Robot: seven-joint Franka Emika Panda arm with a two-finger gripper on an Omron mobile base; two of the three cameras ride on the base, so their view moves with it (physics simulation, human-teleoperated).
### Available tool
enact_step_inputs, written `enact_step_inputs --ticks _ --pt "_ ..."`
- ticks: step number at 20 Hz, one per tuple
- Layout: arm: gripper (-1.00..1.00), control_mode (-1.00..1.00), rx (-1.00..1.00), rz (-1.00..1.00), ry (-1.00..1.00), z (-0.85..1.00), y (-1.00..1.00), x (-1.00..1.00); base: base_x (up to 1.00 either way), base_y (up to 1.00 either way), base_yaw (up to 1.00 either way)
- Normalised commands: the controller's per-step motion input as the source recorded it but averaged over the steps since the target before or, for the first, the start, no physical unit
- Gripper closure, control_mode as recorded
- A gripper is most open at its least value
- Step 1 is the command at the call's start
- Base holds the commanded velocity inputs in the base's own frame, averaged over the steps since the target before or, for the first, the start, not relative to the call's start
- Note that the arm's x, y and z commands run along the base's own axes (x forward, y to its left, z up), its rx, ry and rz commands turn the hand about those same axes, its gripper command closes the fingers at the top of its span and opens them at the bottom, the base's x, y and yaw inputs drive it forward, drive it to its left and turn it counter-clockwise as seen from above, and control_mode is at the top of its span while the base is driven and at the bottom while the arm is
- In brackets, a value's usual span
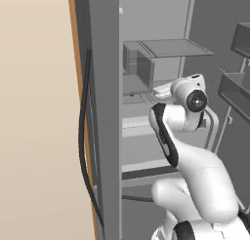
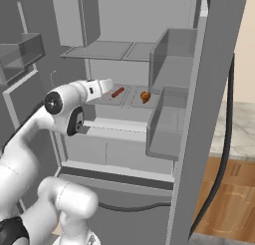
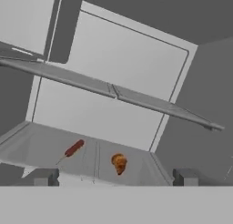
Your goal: Place the condiment bottle and mustard from the counter to the top shelf of the fridge. If the existing items in the fridge are on the top shelf, move them to other shelves.
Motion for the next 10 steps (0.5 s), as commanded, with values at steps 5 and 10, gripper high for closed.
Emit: enact_step_inputs --ticks 5,10 --pt "-1.0 -1.0 0.07 -0.03 0.22 0.36 -0.08 -1.0 0.0 0.0 0.0" --pt "-1.0 -1.0 0.14 -0.03 0.31 0.07 -0.01 -1.0 0.0 0.0 0.0"
